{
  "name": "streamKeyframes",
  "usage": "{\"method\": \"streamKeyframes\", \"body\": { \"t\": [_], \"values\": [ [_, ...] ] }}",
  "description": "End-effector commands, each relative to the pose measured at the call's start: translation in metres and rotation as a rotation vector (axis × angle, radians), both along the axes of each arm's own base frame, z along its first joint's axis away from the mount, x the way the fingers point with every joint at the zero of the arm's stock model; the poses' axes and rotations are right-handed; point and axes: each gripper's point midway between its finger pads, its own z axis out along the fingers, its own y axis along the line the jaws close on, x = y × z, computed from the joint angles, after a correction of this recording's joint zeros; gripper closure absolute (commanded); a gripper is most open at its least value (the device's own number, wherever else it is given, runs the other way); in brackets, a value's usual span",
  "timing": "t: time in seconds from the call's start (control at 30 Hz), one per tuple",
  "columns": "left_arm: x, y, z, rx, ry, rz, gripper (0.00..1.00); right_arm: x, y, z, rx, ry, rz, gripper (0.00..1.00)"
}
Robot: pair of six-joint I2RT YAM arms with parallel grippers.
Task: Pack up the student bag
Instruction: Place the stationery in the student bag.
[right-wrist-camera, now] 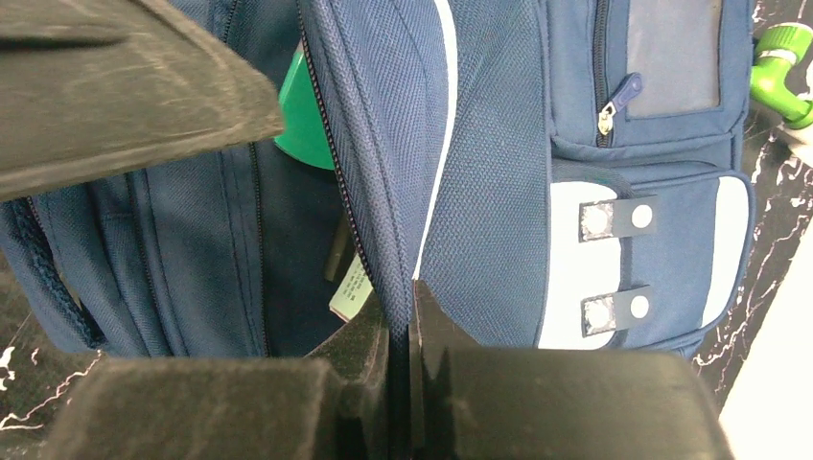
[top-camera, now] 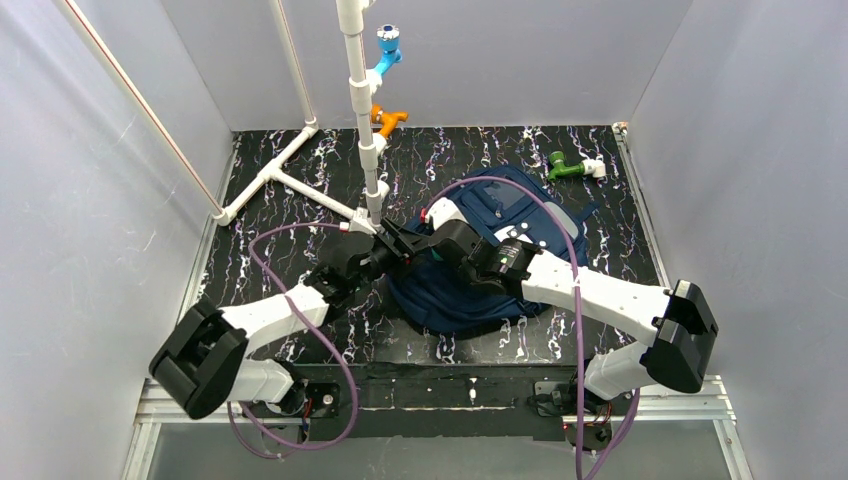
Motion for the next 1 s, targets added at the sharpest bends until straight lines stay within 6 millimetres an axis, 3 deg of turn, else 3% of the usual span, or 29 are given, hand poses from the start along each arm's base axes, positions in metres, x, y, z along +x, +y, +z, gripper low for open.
{"method": "streamKeyframes", "body": {
  "t": [0.0,0.1,0.2,0.27,0.33,0.4,0.47,0.63,0.73,0.77,0.83,0.97],
  "values": [
    [-0.022,0.016,-0.002,0.100,-0.058,-0.055,0.43,-0.016,0.025,0.010,0.106,0.039,0.105,0.86],
    [-0.031,0.033,-0.008,0.163,-0.064,-0.036,0.46,-0.030,0.029,-0.009,0.082,0.129,0.169,0.79],
    [-0.036,0.045,-0.012,0.211,-0.070,-0.040,0.48,-0.043,0.036,-0.020,0.098,0.202,0.222,0.57],
    [-0.042,0.053,-0.019,0.259,-0.055,-0.051,0.41,-0.062,0.052,-0.026,0.142,0.295,0.323,0.36],
    [-0.049,0.060,-0.027,0.301,-0.030,-0.058,0.29,-0.079,0.061,-0.032,0.166,0.390,0.384,0.28],
    [-0.054,0.066,-0.031,0.309,-0.027,-0.058,0.27,-0.084,0.066,-0.038,0.194,0.435,0.383,0.26],
    [-0.054,0.075,-0.035,0.321,-0.034,-0.023,0.27,-0.075,0.065,-0.041,0.247,0.449,0.331,0.24],
    [-0.056,0.081,-0.042,0.336,-0.030,-0.019,0.35,-0.046,0.057,-0.042,0.608,0.628,0.177,0.20],
    [-0.052,0.077,-0.043,0.340,-0.019,-0.054,0.41,-0.048,0.051,-0.044,0.655,0.660,0.180,0.20],
    [-0.051,0.075,-0.043,0.351,-0.020,-0.070,0.36,-0.048,0.050,-0.044,0.647,0.659,0.180,0.19],
    [-0.046,0.071,-0.043,0.369,-0.026,-0.093,0.15,-0.048,0.047,-0.042,0.623,0.663,0.178,0.19],
    [-0.040,0.063,-0.051,0.388,0.009,-0.152,0.11,-0.045,0.049,-0.023,0.629,0.642,0.190,0.19]
  ]
}}
